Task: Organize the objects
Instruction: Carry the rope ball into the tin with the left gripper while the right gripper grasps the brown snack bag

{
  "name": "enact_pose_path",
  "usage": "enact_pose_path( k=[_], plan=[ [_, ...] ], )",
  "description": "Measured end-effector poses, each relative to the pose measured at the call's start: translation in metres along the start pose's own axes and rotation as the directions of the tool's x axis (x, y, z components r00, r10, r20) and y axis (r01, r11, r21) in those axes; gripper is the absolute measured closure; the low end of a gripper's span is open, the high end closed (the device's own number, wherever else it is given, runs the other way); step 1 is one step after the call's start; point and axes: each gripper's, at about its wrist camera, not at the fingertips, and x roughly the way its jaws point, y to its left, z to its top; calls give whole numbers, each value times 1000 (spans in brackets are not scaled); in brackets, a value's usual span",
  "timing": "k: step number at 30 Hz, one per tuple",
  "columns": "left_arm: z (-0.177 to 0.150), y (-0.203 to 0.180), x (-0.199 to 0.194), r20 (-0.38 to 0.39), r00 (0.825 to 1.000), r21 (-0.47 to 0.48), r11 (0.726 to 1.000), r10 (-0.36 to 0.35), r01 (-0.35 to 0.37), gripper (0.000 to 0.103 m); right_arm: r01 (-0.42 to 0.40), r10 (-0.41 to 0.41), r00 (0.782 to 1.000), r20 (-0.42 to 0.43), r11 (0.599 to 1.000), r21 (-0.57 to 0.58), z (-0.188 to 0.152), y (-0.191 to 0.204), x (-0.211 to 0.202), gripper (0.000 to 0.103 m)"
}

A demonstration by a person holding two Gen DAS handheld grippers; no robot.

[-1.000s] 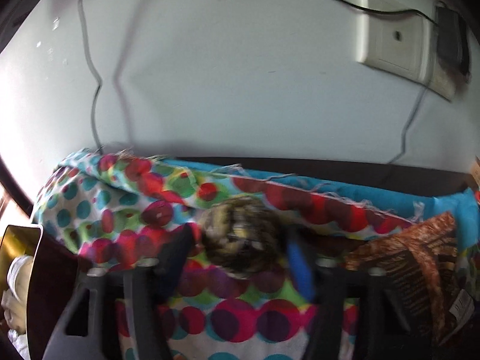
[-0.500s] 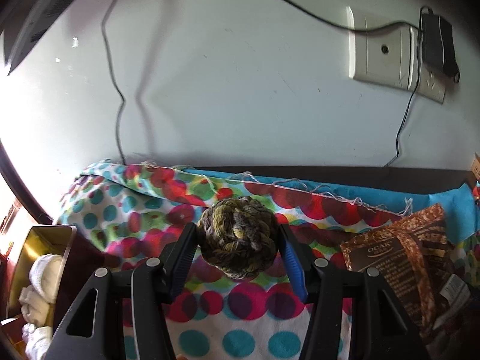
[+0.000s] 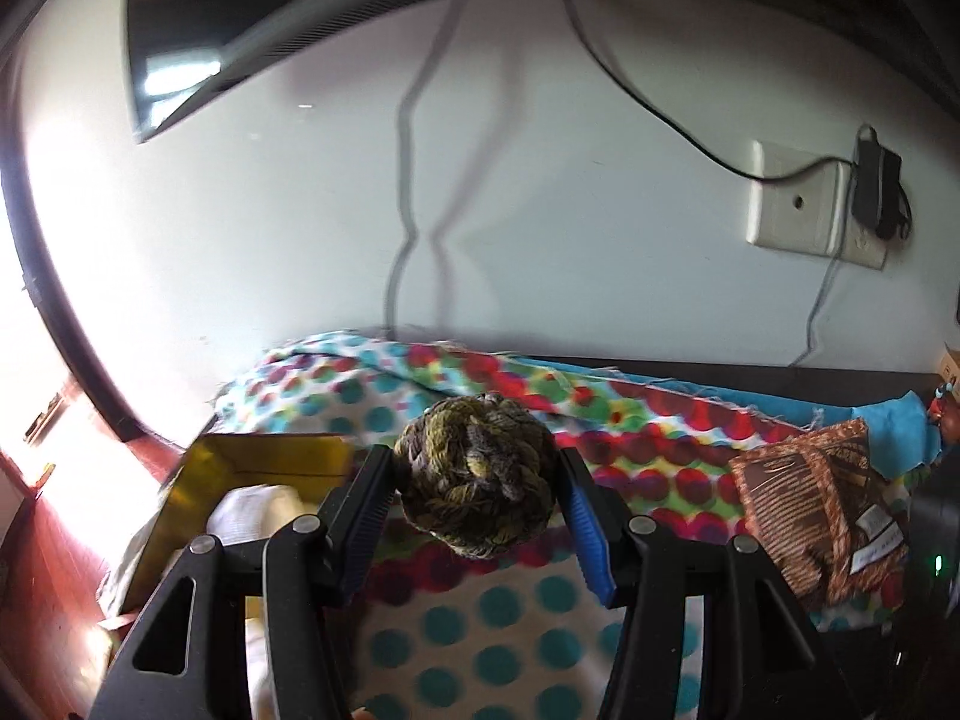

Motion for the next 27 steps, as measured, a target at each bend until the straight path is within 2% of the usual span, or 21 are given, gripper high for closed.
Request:
enact_pose_path(
  k=[5,8,11,12,13,14,15,16,17,20,23,25,27],
  plan=[
    [-6,49,-18,-7,998,-50,997,60,-60,47,7,-7,1000,2,1000,-4,0,1,-1,0],
    [-12,89,-15,-53,992,-85,989,116,-120,47,6,-6,1000,2,1000,-3,-3,4,-5,0],
    [-21,130,2,-182,976,-165,975,117,-148,47,12,-12,1000,4,1000,-6,-4,5,-6,0],
    [-25,139,11,-237,966,-182,971,109,-154,46,13,-13,1000,4,1000,-7,-3,5,-6,0],
    [-31,149,21,-299,948,-199,964,112,-177,46,13,-13,1000,4,1000,-7,-2,6,-6,0],
    [-36,153,26,-325,938,-203,960,118,-191,44,13,-13,1000,4,1000,-7,-1,6,-6,0],
    [-41,157,31,-350,930,-207,958,116,-198,40,13,-13,1000,4,1000,-7,-1,6,-6,0],
    [-46,160,34,-356,929,-217,958,104,-190,28,10,-10,1000,3,1000,-5,-1,5,-5,0],
    [-48,160,34,-350,932,-223,958,95,-182,17,8,-8,1000,2,1000,-3,-1,6,-5,0],
    [-49,153,12,-241,961,-211,959,135,-187,17,8,-8,1000,2,1000,-3,-1,6,-4,0],
    [-40,142,-24,-137,985,-206,969,106,-133,16,1,-1,1000,-1,1000,2,-1,5,-4,0],
    [-39,133,-66,-28,997,-211,975,66,-70,16,3,-3,1000,0,1000,0,-1,5,-4,0],
    [-44,123,-105,60,998,-198,980,13,-1,16,-1,1,1000,-2,1000,3,-1,5,-3,0]
  ],
)
